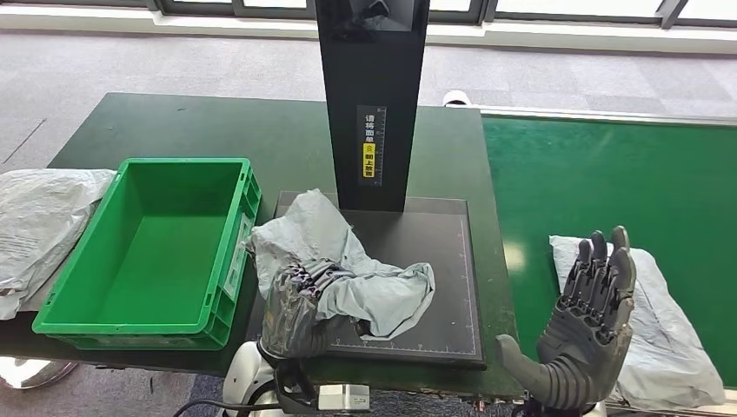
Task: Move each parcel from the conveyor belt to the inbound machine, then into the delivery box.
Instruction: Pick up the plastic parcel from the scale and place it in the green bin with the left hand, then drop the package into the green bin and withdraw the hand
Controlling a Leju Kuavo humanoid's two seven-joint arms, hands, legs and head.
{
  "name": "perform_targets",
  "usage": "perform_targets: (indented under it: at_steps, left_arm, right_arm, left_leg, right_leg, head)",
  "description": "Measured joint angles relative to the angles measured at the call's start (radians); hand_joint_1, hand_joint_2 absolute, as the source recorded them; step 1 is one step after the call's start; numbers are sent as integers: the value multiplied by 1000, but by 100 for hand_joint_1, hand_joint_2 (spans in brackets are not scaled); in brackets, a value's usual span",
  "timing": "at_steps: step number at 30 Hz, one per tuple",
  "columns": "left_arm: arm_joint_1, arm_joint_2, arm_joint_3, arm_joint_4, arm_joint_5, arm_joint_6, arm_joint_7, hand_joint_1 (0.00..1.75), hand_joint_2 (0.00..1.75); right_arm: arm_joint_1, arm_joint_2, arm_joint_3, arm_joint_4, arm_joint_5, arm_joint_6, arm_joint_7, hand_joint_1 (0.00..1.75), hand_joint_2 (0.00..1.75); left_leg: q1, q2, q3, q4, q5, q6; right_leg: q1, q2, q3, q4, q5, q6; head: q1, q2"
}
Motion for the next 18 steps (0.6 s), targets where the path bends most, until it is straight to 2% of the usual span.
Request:
perform_targets:
  at_steps: [4, 7, 13, 18]
  left_arm:
    - [11, 12, 7, -147, -86, 65, 36, 175, 175]
    - [-21, 29, 42, -192, 15, 67, 36, 175, 175]
    - [-157, 86, 188, -120, 270, 7, 30, 175, 175]
    - [-217, 116, 334, -42, 383, -55, 38, 175, 175]
  right_arm:
    - [36, -13, 0, -22, -4, -98, 0, 0, 175]
    - [63, -23, 0, -44, -31, -144, 0, 0, 175]
    - [88, -30, -5, -72, -55, -154, 0, 0, 175]
    - [108, -48, -5, -83, -71, -154, 0, 0, 175]
  left_leg:
    - [0, -1, 0, 0, 0, 0]
    - [0, -1, 0, 0, 0, 0]
    - [1, 0, 1, 0, 2, -2]
    - [1, 0, 1, 0, 3, -2]
  right_leg:
    - [0, -1, 0, 0, 0, 0]
    - [0, -1, 0, 0, 0, 0]
    - [1, -1, 0, 1, 1, -2]
    - [1, 1, 0, 1, 2, -3]
  head:
    - [0, 0]
    - [0, 0]
    - [0, 0]
    - [0, 0]
